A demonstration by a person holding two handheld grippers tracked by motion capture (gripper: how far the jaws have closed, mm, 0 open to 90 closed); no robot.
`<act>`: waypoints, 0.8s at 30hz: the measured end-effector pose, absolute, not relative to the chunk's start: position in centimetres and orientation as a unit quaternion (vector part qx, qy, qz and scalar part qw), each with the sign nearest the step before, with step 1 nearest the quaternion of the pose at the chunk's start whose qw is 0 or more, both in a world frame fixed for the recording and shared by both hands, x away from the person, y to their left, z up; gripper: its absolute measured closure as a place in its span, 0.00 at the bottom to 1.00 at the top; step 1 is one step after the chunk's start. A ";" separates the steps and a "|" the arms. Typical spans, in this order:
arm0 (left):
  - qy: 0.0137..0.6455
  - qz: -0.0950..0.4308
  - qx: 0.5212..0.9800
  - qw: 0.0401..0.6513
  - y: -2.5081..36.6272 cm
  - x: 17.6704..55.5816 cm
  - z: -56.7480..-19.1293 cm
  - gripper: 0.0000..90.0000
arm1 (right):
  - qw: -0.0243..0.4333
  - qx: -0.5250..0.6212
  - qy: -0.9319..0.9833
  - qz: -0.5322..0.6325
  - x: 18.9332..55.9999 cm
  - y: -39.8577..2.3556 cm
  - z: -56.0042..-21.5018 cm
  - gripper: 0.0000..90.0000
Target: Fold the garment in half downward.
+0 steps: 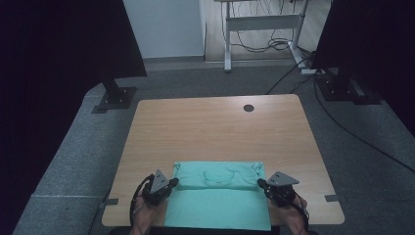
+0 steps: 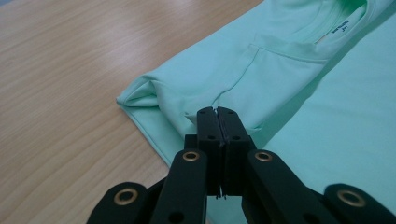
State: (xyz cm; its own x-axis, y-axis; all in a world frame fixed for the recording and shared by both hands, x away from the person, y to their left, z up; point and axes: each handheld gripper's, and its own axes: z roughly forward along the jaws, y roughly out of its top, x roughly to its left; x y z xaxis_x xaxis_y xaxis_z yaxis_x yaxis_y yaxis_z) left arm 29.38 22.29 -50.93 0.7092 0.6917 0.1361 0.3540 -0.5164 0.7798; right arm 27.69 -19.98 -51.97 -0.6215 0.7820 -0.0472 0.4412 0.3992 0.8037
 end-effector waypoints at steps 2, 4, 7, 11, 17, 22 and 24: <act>0.310 0.221 0.842 0.383 22.4 29.0 -50.9 0.99 | 0.214 0.378 0.808 0.397 27.3 -19.9 -51.9 0.97; 0.309 0.217 0.843 0.383 22.4 28.6 -50.8 0.99 | 0.215 0.376 0.809 0.397 26.9 -19.9 -51.8 0.97; 0.309 0.212 0.844 0.382 22.4 28.1 -50.9 0.99 | 0.213 0.375 0.809 0.399 26.3 -19.9 -51.6 0.97; 0.309 0.208 0.846 0.382 22.5 27.3 -51.1 0.99 | 0.211 0.374 0.812 0.396 25.6 -19.8 -51.6 0.97; 0.314 0.197 0.849 0.376 22.8 26.2 -51.5 0.99 | 0.204 0.375 0.815 0.392 24.7 -19.9 -51.8 0.97; 0.317 0.191 0.855 0.365 22.9 26.1 -52.4 0.98 | 0.193 0.380 0.821 0.381 24.5 -19.9 -52.7 0.97; 0.318 0.191 0.855 0.363 22.8 26.0 -52.7 0.98 | 0.190 0.386 0.820 0.377 24.6 -20.0 -53.2 0.97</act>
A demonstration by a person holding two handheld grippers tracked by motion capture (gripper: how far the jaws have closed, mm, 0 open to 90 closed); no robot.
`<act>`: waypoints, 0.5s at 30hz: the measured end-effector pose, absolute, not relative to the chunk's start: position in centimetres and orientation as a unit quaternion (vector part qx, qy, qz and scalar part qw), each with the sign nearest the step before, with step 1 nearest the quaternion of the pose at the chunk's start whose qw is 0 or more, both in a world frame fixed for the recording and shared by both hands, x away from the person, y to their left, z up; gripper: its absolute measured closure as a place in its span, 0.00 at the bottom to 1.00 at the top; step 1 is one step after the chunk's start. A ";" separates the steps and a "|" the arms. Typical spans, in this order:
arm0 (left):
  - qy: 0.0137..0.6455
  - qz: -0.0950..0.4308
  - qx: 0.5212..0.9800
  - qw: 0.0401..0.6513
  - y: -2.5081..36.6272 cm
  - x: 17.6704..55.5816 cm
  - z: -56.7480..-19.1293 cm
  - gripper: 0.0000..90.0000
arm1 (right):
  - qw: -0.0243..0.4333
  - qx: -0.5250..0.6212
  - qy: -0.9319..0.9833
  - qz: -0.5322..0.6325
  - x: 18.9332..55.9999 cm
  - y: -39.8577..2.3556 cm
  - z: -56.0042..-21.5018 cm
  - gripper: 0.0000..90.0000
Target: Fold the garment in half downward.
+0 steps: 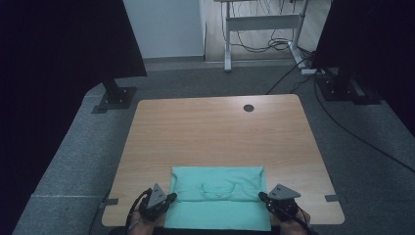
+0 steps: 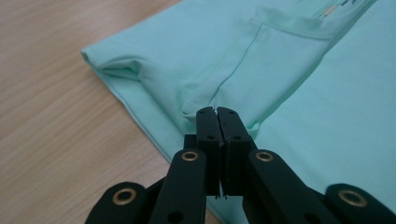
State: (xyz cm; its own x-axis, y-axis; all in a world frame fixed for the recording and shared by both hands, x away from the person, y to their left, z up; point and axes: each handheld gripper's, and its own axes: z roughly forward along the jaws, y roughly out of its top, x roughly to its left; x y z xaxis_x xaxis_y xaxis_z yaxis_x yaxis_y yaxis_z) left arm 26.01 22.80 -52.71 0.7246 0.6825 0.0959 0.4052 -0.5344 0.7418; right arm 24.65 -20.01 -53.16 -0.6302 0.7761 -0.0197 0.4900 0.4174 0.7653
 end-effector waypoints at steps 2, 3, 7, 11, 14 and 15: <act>0.319 0.193 0.855 0.362 22.8 26.0 -52.7 0.98 | 0.186 0.390 0.819 0.377 24.8 -20.1 -53.5 0.97; 0.317 0.196 0.855 0.361 22.7 26.0 -52.8 0.98 | 0.185 0.390 0.818 0.379 24.9 -20.1 -53.7 0.97; 0.320 0.193 0.852 0.368 22.7 26.4 -53.0 0.98 | 0.185 0.392 0.816 0.382 25.2 -20.2 -53.8 0.97; 0.324 0.195 0.849 0.369 22.4 27.1 -53.0 0.98 | 0.185 0.394 0.813 0.387 26.1 -20.4 -53.9 0.97; 0.329 0.196 0.847 0.368 22.2 27.8 -53.1 0.98 | 0.185 0.395 0.813 0.387 26.9 -20.6 -53.9 0.97; 0.330 0.196 0.847 0.367 22.1 28.0 -53.0 0.98 | 0.185 0.394 0.813 0.386 27.2 -20.6 -53.9 0.97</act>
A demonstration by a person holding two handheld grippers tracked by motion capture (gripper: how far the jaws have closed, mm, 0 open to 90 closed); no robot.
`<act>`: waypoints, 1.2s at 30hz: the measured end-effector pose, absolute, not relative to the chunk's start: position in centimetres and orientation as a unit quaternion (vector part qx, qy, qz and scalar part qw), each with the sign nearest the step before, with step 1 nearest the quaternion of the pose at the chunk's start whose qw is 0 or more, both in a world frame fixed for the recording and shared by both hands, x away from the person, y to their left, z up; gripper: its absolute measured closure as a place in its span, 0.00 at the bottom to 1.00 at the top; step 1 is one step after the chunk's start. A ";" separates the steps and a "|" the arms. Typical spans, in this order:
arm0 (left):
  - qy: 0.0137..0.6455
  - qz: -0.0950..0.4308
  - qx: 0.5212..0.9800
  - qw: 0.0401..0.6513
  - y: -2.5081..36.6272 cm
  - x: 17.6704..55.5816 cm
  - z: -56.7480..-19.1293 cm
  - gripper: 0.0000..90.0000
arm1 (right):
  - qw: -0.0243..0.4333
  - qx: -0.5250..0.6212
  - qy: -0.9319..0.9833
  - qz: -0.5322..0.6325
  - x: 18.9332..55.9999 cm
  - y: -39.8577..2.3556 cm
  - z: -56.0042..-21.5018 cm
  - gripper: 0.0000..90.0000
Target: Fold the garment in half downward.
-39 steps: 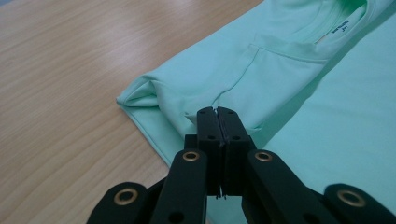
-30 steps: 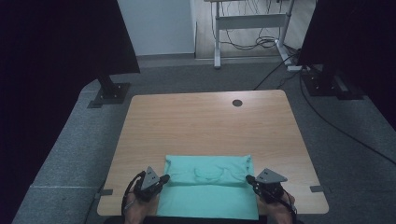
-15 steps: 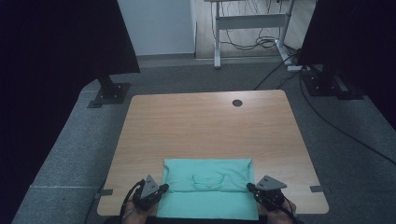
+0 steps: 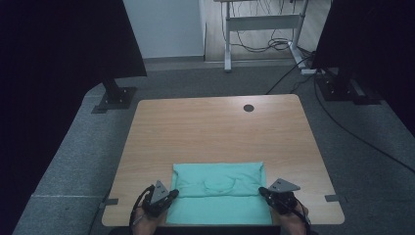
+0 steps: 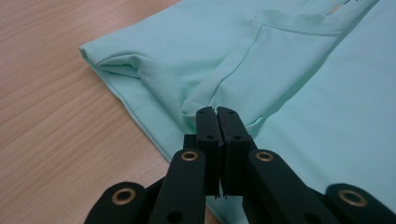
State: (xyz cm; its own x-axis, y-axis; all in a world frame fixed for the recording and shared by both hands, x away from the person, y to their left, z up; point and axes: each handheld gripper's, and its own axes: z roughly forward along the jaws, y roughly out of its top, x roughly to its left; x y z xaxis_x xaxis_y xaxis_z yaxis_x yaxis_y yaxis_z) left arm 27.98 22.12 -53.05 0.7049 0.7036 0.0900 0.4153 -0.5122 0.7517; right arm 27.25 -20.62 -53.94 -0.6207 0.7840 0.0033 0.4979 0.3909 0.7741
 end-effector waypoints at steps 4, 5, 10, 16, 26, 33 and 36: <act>0.335 0.198 0.845 0.366 21.8 28.9 -53.1 0.98 | 0.185 0.394 0.814 0.385 28.8 -20.9 -53.9 0.97; 0.336 0.199 0.844 0.366 21.8 29.3 -53.1 0.98 | 0.185 0.395 0.814 0.384 29.1 -20.9 -53.9 0.97; 0.346 0.198 0.838 0.372 21.6 30.7 -53.2 0.98 | 0.185 0.400 0.813 0.381 30.7 -21.1 -53.9 0.97; 0.352 0.195 0.833 0.379 21.6 31.2 -53.0 0.98 | 0.195 0.402 0.812 0.377 30.9 -20.9 -53.7 0.97; 0.335 0.190 0.837 0.389 21.8 29.3 -51.9 0.98 | 0.192 0.406 0.800 0.398 29.0 -21.3 -52.6 0.97; 0.340 0.182 0.837 0.389 22.5 28.3 -52.0 0.98 | 0.186 0.400 0.805 0.397 27.3 -21.2 -52.5 0.97; 0.346 0.178 0.840 0.378 22.7 28.4 -52.5 0.98 | 0.181 0.399 0.809 0.392 27.2 -21.3 -52.9 0.97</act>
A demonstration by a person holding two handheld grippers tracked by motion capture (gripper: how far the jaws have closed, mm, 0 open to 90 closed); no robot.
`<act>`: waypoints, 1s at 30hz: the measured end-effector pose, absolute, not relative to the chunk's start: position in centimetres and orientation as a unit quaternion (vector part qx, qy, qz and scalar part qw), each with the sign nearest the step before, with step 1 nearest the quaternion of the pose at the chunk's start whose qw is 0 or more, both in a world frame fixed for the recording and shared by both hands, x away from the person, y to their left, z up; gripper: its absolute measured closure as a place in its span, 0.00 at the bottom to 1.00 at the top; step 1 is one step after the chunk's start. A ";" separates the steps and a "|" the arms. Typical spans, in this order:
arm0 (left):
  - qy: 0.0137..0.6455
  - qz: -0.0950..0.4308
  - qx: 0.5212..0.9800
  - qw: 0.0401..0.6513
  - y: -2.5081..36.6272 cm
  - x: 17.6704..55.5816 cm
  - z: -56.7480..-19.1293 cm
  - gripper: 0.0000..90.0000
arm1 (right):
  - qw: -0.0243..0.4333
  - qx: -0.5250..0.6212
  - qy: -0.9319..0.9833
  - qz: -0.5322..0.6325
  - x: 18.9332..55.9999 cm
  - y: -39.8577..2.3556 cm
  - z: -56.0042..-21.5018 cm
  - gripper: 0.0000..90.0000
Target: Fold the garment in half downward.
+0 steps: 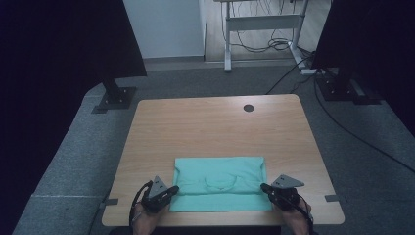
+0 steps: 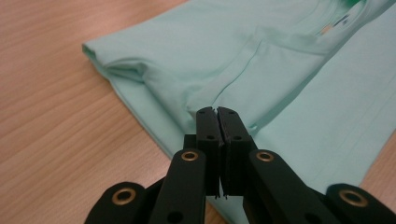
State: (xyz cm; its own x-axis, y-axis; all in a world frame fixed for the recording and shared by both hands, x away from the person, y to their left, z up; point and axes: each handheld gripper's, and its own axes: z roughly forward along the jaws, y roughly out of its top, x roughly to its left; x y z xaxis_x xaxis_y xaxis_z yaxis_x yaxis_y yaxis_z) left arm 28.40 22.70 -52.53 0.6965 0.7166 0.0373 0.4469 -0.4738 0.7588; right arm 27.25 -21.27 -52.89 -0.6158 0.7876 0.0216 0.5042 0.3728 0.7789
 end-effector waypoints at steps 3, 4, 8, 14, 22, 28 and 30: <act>0.364 0.156 0.833 0.387 23.2 28.7 -53.3 0.96 | 0.171 0.405 0.810 0.387 27.5 -21.5 -53.6 0.97; 0.364 0.156 0.832 0.387 23.3 28.7 -53.3 0.95 | 0.168 0.405 0.809 0.390 27.6 -21.6 -53.9 0.97; 0.359 0.164 0.835 0.383 23.0 28.7 -53.3 0.96 | 0.161 0.406 0.807 0.397 27.6 -21.7 -53.9 0.95; 0.363 0.158 0.833 0.386 23.2 28.8 -53.3 0.93 | 0.142 0.410 0.802 0.411 27.7 -22.0 -54.0 0.78; 0.386 0.178 0.826 0.371 23.9 29.4 -53.3 0.43 | 0.152 0.415 0.802 0.401 27.8 -21.6 -54.0 0.40; 0.394 0.162 0.821 0.381 24.4 29.6 -53.3 0.24 | 0.163 0.430 0.790 0.405 27.9 -22.1 -54.1 0.23; 0.396 0.156 0.820 0.383 24.6 29.7 -53.3 0.22 | 0.163 0.434 0.787 0.407 27.9 -22.3 -54.1 0.20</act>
State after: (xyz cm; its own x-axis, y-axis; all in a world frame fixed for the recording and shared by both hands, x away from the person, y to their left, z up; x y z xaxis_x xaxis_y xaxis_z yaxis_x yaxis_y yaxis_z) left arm 29.70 24.57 -53.30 0.6380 0.7686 -0.0473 0.5295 -0.3932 0.7517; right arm 27.90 -22.30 -54.08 -0.5710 0.8152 0.0970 0.5501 0.2922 0.7823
